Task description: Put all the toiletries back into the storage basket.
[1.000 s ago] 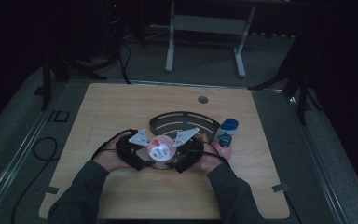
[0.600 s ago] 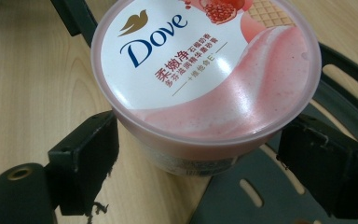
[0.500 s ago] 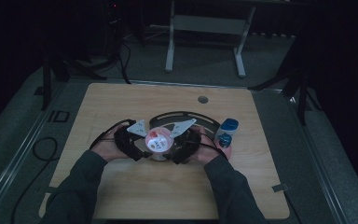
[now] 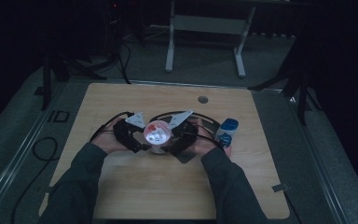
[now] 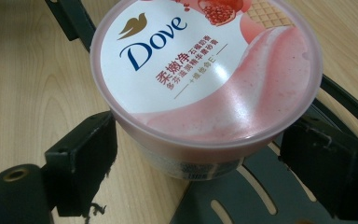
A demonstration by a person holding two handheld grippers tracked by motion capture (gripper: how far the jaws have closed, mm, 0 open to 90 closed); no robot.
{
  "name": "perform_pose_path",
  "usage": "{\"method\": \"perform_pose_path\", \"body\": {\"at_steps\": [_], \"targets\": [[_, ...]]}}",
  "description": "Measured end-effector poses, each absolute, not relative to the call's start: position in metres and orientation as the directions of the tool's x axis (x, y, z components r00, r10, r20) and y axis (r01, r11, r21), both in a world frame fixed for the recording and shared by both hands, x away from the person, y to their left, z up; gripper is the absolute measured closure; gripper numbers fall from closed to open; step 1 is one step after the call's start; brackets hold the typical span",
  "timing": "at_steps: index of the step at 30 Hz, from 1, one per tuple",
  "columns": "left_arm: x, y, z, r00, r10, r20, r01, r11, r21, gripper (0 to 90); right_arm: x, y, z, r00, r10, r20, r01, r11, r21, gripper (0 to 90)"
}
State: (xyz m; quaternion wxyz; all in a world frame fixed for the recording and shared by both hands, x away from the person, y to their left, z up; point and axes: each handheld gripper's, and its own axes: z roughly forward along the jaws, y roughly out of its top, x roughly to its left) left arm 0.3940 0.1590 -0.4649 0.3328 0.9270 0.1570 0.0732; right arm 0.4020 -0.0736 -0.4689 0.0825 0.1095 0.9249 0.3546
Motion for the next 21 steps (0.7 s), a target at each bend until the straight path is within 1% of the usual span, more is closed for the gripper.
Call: {"method": "perform_pose_path", "body": {"at_steps": [5,7,11,15,18,21], "targets": [[0.402,0.156,-0.461,0.940,0.339,0.040,0.238,-0.737,0.633,22.8,0.410,-0.076,-0.469,-0.960,0.274,-0.053,0.165,0.711,0.684,10.4],[0.408,0.154,-0.460,0.941,0.335,0.048,0.234,-0.748,0.621,22.8,0.413,-0.075,-0.468,-0.956,0.285,-0.064,0.168,0.716,0.678,10.0],[0.418,0.150,-0.460,0.942,0.334,0.037,0.243,-0.754,0.610,22.8,0.418,-0.074,-0.466,-0.948,0.303,-0.094,0.167,0.728,0.665,9.4],[0.425,0.148,-0.460,0.943,0.332,0.019,0.251,-0.746,0.617,22.8,0.424,-0.078,-0.467,-0.945,0.318,-0.074,0.189,0.716,0.672,9.5],[0.432,0.143,-0.457,0.945,0.325,0.042,0.240,-0.774,0.585,22.8,0.430,-0.080,-0.469,-0.940,0.336,-0.062,0.209,0.709,0.674,9.5],[0.436,0.143,-0.459,0.943,0.330,0.035,0.251,-0.778,0.576,22.8,0.432,-0.078,-0.470,-0.937,0.344,-0.066,0.213,0.710,0.671,9.5]]}}
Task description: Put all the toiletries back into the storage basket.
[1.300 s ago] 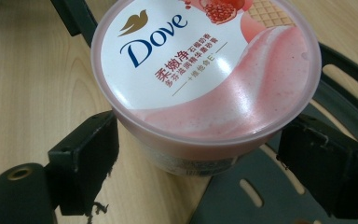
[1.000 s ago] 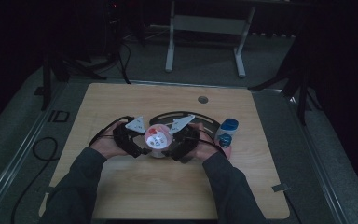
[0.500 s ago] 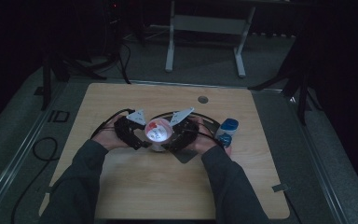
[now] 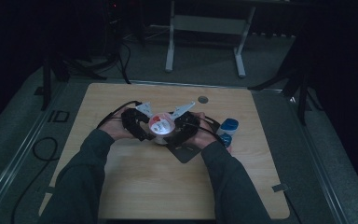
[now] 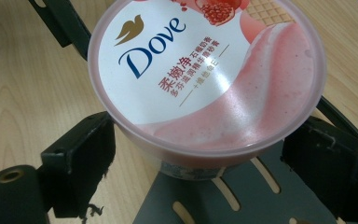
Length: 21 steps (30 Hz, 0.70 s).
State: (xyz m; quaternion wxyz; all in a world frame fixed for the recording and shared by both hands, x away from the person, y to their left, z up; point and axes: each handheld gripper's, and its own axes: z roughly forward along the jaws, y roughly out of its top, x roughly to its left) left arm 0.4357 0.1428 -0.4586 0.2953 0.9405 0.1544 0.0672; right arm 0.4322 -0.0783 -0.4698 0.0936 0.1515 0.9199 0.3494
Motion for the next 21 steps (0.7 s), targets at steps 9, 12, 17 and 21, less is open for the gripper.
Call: {"method": "perform_pose_path", "body": {"at_steps": [9,12,17,21], "targets": [[0.445,0.142,-0.458,0.934,0.357,0.037,0.273,-0.774,0.572,22.8,0.440,-0.074,-0.468,-0.923,0.377,-0.083,0.230,0.710,0.666,9.5],[0.449,0.141,-0.459,0.929,0.369,0.033,0.287,-0.772,0.568,22.8,0.443,-0.072,-0.469,-0.919,0.382,-0.097,0.228,0.717,0.658,9.6],[0.453,0.141,-0.463,0.921,0.388,0.030,0.305,-0.768,0.563,22.8,0.448,-0.072,-0.473,-0.915,0.396,-0.076,0.251,0.707,0.661,10.4],[0.456,0.141,-0.466,0.915,0.402,0.029,0.320,-0.768,0.555,22.8,0.451,-0.068,-0.476,-0.912,0.400,-0.089,0.252,0.718,0.648,10.3]]}}
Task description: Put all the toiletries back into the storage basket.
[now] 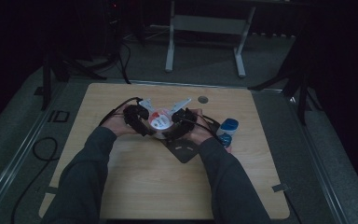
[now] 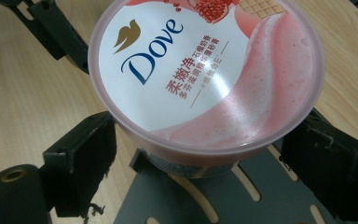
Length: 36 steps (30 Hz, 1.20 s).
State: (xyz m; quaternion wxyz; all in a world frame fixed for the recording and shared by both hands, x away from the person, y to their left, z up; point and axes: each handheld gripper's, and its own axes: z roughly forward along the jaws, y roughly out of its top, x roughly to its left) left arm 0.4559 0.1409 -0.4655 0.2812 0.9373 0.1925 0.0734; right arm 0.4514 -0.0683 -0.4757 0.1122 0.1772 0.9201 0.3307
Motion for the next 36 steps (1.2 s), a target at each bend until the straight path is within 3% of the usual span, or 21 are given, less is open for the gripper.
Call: {"method": "perform_pose_path", "body": {"at_steps": [25,36], "targets": [[0.474,0.130,-0.470,0.886,0.460,0.049,0.361,-0.753,0.550,22.9,0.465,-0.063,-0.477,-0.856,0.501,-0.127,0.325,0.713,0.622,11.3],[0.479,0.130,-0.480,0.879,0.474,0.046,0.382,-0.761,0.524,22.9,0.470,-0.060,-0.488,-0.845,0.526,-0.093,0.369,0.701,0.611,13.2]]}}
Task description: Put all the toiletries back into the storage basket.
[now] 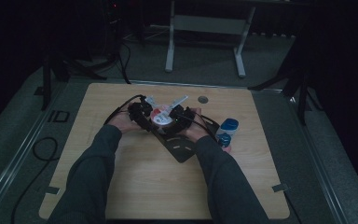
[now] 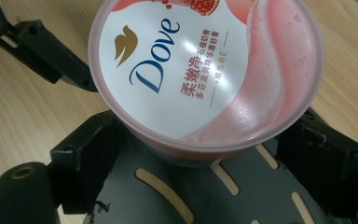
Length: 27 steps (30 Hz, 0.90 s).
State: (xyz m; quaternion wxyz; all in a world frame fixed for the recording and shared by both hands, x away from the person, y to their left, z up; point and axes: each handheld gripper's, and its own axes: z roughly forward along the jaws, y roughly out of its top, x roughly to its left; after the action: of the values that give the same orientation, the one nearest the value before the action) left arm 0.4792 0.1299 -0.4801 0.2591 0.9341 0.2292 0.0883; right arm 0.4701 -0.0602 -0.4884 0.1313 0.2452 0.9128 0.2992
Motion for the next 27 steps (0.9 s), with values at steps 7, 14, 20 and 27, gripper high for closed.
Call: {"method": "perform_pose_path", "body": {"at_steps": [7,14,20,27], "targets": [[0.480,0.126,-0.486,0.875,0.481,0.060,0.388,-0.769,0.508,22.8,0.472,-0.062,-0.498,-0.833,0.550,-0.059,0.403,0.677,0.616,14.5],[0.480,0.124,-0.494,0.869,0.491,0.061,0.407,-0.779,0.476,22.8,0.471,-0.061,-0.505,-0.834,0.549,-0.056,0.411,0.686,0.600,14.9],[0.479,0.124,-0.496,0.863,0.502,0.058,0.423,-0.780,0.461,24.3,0.472,-0.063,-0.511,-0.828,0.560,-0.024,0.432,0.666,0.608,18.0],[0.473,0.138,-0.492,0.847,0.531,0.026,0.441,-0.729,0.523,30.3,0.468,-0.065,-0.512,-0.820,0.571,-0.022,0.437,0.651,0.621,20.6]]}}
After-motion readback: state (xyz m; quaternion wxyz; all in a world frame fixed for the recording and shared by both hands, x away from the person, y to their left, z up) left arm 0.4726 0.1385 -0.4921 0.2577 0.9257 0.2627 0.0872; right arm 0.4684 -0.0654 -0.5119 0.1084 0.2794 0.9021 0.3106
